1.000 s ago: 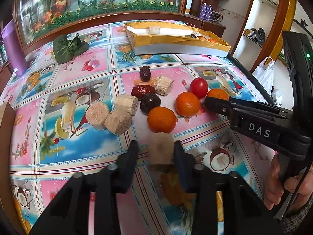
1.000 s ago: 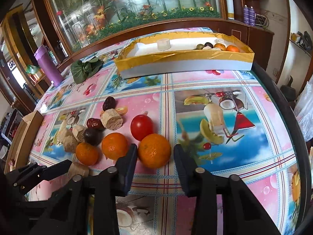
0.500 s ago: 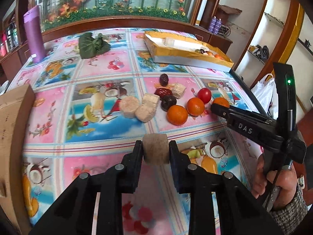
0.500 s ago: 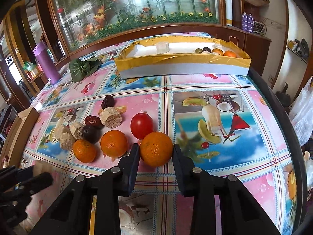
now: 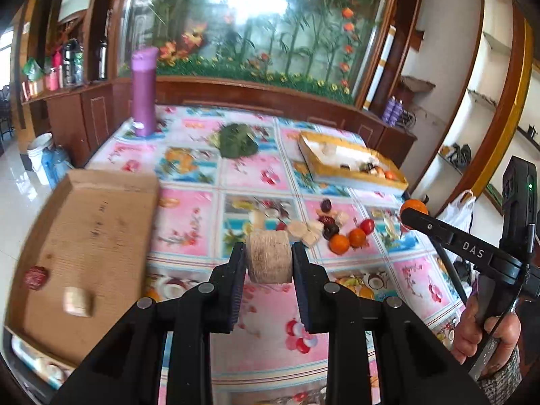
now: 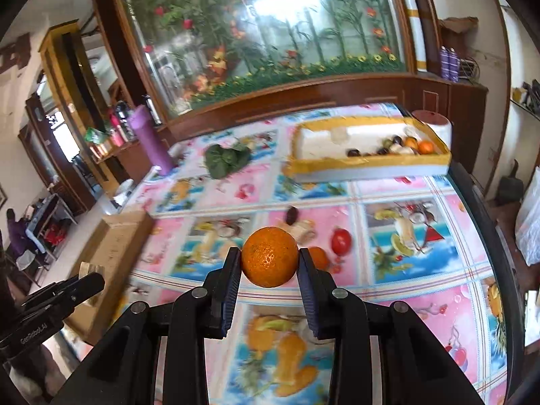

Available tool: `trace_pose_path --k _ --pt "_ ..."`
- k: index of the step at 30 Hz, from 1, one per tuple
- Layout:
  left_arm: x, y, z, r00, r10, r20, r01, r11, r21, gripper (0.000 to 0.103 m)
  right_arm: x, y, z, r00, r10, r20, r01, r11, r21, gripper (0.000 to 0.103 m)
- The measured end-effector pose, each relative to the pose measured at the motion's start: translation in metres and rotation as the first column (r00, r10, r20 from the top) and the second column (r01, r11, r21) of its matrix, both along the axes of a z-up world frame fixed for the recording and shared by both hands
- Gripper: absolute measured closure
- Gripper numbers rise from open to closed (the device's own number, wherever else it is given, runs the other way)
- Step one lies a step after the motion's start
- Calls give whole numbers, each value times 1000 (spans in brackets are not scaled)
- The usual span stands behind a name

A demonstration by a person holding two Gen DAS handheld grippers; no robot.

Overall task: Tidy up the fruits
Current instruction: 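Carry the cake and orange into the cardboard tray and open both grippers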

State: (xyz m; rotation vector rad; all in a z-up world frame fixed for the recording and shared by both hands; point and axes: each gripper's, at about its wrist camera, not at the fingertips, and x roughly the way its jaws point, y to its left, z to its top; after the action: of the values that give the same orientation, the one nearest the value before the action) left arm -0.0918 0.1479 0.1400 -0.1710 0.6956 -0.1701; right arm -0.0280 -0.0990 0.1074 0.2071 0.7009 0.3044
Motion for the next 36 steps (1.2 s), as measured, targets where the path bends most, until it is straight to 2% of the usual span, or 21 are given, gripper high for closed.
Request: trace_pose_path --k 2,7,10,12,14,16,19,22,23,26,29,31,33,36 --pt "-9 22 25 999 24 40 -24 1000 3 77 -6 16 22 999 44 29 -44 999 15 67" --pt "-23 77 90 981 110 160 -123 990 72 77 -14 68 93 975 173 137 -177 984 17 67" --pt "-19 113 130 962 167 214 -196 974 118 77 -10 98 149 950 236 204 -249 968 40 67" --pt "-11 136 154 946 209 247 -253 954 161 77 -5 120 186 933 263 246 -280 959 35 67" --pt "4 157 168 940 243 241 -292 937 193 77 3 143 222 918 281 280 -303 952 37 67" --pt "19 175 170 936 269 225 -317 925 211 77 16 168 254 908 286 306 -313 949 41 67" --pt "43 198 149 935 304 182 -341 911 232 77 36 206 270 904 304 299 -330 943 40 67" --pt "60 214 97 943 319 99 -333 918 217 77 53 251 238 900 369 230 -383 923 18 67" --pt "64 216 76 946 319 64 -325 919 223 77 58 267 216 897 398 192 -405 914 1 67" --pt "76 220 10 946 320 -59 -297 924 240 77 71 305 134 893 444 77 -440 896 -66 67" --pt "83 231 -48 927 328 -184 -283 930 233 77 72 339 45 872 488 -42 -489 861 -142 67" --pt "88 240 -69 910 343 -232 -293 929 226 77 73 356 -9 853 506 -129 -522 836 -172 66" --pt "90 249 -87 894 352 -278 -301 930 211 77 74 364 -48 835 517 -190 -547 818 -177 66" --pt "88 251 -101 888 344 -306 -291 934 206 77 74 372 -82 820 528 -222 -569 795 -210 66"
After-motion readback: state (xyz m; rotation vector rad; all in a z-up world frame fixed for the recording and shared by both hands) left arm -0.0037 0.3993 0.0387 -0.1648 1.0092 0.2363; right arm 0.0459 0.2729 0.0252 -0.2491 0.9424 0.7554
